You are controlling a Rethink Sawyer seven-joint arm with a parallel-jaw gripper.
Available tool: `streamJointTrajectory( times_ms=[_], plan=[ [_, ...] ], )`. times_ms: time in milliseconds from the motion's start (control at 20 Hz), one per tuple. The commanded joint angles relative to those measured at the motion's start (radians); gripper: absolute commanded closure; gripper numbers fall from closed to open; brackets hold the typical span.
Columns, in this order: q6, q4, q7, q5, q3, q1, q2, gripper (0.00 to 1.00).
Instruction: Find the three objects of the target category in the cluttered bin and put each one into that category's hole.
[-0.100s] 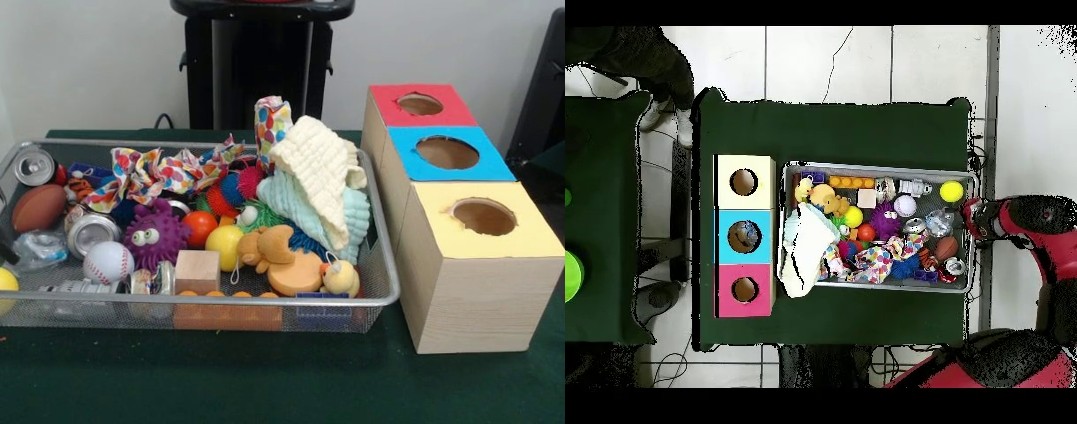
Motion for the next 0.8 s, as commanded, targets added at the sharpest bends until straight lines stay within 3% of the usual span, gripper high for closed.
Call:
streamJointTrajectory(
  times_ms=[50, 800],
  plan=[
    [0.072, 0.13, 0.034, -0.002, 0.054, 0.006, 0.04, 0.0],
    [0.069, 0.231, 0.048, 0.032, 0.076, -0.004, 0.007, 0.0]
  ],
)
